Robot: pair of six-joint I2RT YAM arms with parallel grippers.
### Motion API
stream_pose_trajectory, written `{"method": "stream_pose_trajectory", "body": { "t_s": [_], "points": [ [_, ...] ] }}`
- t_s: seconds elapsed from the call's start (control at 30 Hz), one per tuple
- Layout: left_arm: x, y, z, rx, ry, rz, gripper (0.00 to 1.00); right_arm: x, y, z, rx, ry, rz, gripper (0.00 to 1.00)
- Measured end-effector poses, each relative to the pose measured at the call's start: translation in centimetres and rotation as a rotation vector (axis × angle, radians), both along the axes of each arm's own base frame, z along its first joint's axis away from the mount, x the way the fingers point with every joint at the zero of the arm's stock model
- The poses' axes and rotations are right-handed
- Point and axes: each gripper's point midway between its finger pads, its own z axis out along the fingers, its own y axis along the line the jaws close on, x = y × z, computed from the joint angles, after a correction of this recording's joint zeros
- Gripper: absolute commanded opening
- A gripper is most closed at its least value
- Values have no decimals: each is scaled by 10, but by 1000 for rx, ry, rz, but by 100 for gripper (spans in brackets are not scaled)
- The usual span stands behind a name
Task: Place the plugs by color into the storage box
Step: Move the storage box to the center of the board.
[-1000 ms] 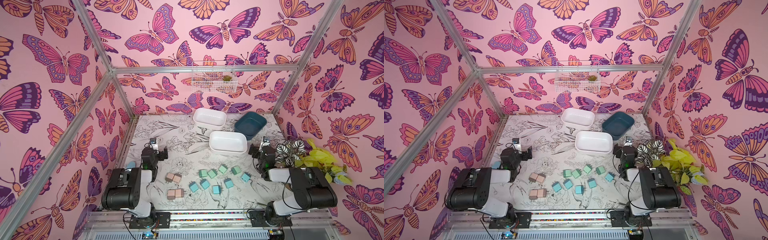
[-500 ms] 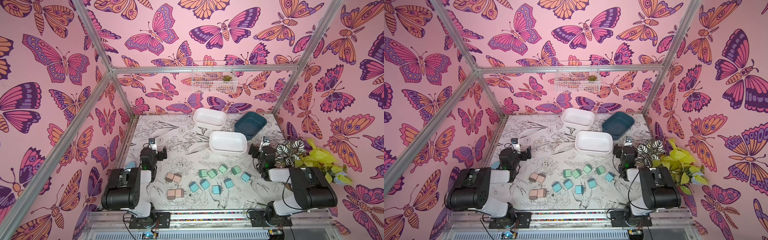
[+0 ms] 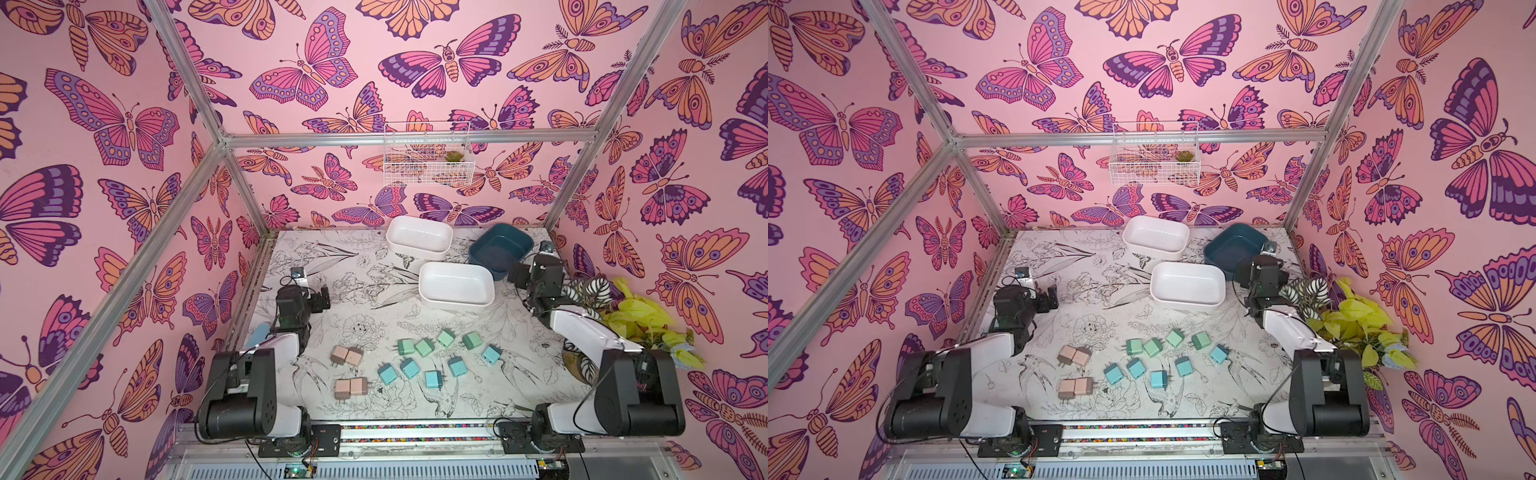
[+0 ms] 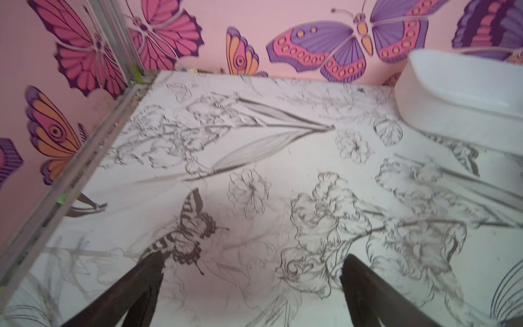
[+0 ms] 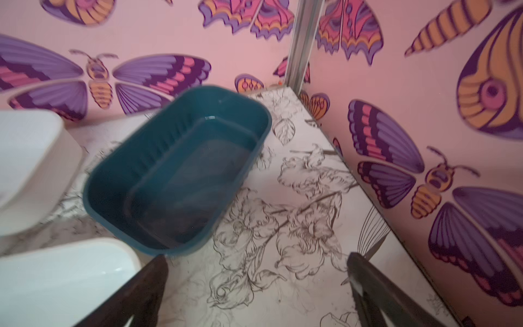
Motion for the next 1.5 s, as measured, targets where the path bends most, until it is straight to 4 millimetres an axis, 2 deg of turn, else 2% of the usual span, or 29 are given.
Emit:
{"method": "stream_pose_trajectory", "body": {
  "t_s": [0.07,0.13,0.17,0.23,0.3,0.4,0.5,0.63,0.7,0.8,0.87,1.0,1.1,1.2,1.3,1.37,1.5],
  "points": [
    [7,4,36,-26,9,60,100,-3,4,11,25,34,14,99],
    [15,1,74,-67,22,103,100,-11,9,7,62,102,28,99],
    [16,-3,87,-92,33,113,100,-15,12,3,81,133,34,99],
    [12,-14,101,-155,89,131,100,-26,21,-7,122,219,49,100],
    [-1,-28,98,-230,196,146,100,-35,32,-9,147,282,69,100],
    [-26,-58,80,-330,400,145,100,-40,53,-1,179,340,116,99],
    [-58,-91,47,-389,657,115,100,-46,74,3,226,376,160,97],
    [-100,-113,2,-419,937,122,100,-64,104,-6,246,459,206,97],
    [-117,-120,-5,-424,1017,123,100,-75,127,-12,233,517,244,97],
    [-129,-130,-2,-438,1062,116,100,-88,152,-19,215,581,292,98],
    [-135,-137,0,-452,1084,111,100,-91,153,-24,185,615,285,98],
    [-139,-142,4,-474,1103,115,100,-85,134,-26,131,622,255,97],
    [-137,-143,12,-474,1094,110,100,-72,109,-29,169,628,200,93],
    [-135,-142,16,-453,1075,97,100,-51,95,-41,225,654,174,88],
    [-141,-138,14,-418,1082,98,100,-29,102,-61,253,713,213,78],
    [-146,-134,15,-401,1080,96,99,-19,112,-78,271,756,248,76],
    [-153,-129,23,-383,1056,81,100,-19,123,-104,309,830,291,74]
  ]
}}
